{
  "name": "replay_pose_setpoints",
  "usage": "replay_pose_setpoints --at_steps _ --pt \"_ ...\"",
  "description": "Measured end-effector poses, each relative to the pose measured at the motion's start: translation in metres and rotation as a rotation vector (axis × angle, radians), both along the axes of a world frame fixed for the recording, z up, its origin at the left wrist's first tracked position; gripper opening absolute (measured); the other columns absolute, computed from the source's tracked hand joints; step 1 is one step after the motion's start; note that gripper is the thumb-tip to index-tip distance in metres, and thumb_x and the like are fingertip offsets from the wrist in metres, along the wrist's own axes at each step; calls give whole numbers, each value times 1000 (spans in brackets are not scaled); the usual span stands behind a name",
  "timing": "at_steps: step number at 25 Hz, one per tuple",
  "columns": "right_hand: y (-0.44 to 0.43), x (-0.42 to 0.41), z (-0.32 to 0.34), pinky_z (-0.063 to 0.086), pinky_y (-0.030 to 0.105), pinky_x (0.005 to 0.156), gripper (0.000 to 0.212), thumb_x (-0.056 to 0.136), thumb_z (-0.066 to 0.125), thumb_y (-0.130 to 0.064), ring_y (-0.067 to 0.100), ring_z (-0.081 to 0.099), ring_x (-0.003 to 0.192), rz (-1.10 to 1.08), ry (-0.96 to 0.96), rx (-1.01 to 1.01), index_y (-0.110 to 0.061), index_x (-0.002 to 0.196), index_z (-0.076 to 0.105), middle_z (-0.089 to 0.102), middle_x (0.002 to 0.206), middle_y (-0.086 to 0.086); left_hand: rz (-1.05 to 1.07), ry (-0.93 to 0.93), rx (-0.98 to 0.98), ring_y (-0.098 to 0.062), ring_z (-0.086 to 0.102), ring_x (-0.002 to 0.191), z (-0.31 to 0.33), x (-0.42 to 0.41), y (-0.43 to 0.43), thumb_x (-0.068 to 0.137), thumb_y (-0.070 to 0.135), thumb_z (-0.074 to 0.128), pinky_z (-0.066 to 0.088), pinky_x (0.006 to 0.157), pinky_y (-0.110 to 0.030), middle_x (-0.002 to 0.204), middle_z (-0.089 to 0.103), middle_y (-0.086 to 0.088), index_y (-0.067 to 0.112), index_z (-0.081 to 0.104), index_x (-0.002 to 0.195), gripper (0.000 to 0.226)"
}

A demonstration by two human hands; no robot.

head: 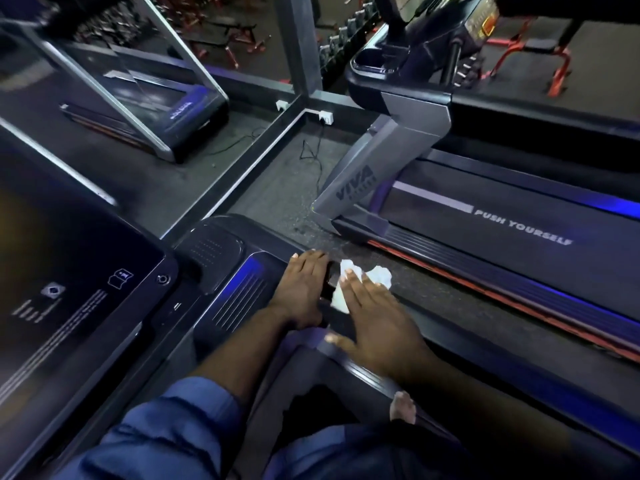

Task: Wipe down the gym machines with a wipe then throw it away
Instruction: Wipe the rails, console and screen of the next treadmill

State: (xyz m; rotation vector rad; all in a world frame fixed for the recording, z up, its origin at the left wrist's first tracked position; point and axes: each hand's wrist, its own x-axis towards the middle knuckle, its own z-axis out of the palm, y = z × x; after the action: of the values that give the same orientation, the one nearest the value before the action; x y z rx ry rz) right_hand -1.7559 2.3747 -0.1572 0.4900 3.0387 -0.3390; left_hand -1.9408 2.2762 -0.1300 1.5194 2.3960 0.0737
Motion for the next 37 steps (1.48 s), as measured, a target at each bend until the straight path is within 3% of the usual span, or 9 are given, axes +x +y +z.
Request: replay_pose_setpoints --at_steps 7,9,13,18,21,24,27,32,37 --pt "7 -1 8 7 46 130 111 89 33 -88 18 -14 160 142 -10 16 -17 167 0 -14 174 -1 -57 -103 57 -34 35 150 12 -16 -3 51 25 99 15 128 -33 159 43 -19 1 39 156 123" --pt "9 23 9 12 46 129 114 89 38 -87 20 -7 161 50 16 -9 -16 167 -3 -8 175 1 -114 -50 22 -28 33 151 15 -14 -3 52 35 98 13 127 -29 161 40 -12 8 35 158 127" --pt "-24 -11 10 9 51 129 131 80 36 -93 35 3 159 -317 -28 -22 -2 164 -4 -7 173 18 -148 64 -78 -28 25 153 16 -18 -4 58 45 93 27 123 -40 166 24 -2 18 19 162 131" --pt "-52 -8 8 3 48 131 130 80 44 -91 27 -19 159 -230 -71 39 -8 165 -10 -23 171 11 -239 134 -161 -27 -6 162 5 -23 -12 67 48 91 1 129 -43 175 -5 -5 13 -8 166 145" --pt "-43 17 10 3 47 131 138 75 47 -93 28 -16 160 -315 -136 60 -9 164 -16 -22 172 11 -267 187 -213 -29 -19 160 -5 -23 -11 71 49 88 -9 130 -49 174 -18 -8 10 -21 163 148" --pt "-40 -19 15 -5 47 129 152 61 44 -101 32 -15 160 -486 -135 -50 -6 162 -18 -21 171 14 -276 176 -254 -31 -24 159 -3 -22 -9 71 53 88 -11 129 -52 173 -24 -10 8 -26 161 152" --pt "-58 -48 9 -16 42 125 151 65 61 -93 25 -28 156 -372 -119 -38 -15 161 -25 -32 169 4 -282 179 -285 -31 -25 159 -2 -24 -5 69 49 89 -11 129 -52 172 -26 -10 9 -28 160 153" --pt "-58 12 13 2 44 131 141 73 66 -84 19 -22 158 -349 -100 27 -19 163 -21 -26 171 -1 -270 197 -339 -32 -27 158 -2 -22 -2 65 54 93 -12 128 -52 170 -30 -10 9 -35 156 164" --pt "-50 1 15 -1 46 130 151 65 59 -94 25 -18 159 -516 -75 -35 -12 161 -23 -27 171 5 -290 193 -333 -29 -27 158 1 -26 -3 68 55 87 -11 128 -52 172 -27 -8 12 -33 158 156"
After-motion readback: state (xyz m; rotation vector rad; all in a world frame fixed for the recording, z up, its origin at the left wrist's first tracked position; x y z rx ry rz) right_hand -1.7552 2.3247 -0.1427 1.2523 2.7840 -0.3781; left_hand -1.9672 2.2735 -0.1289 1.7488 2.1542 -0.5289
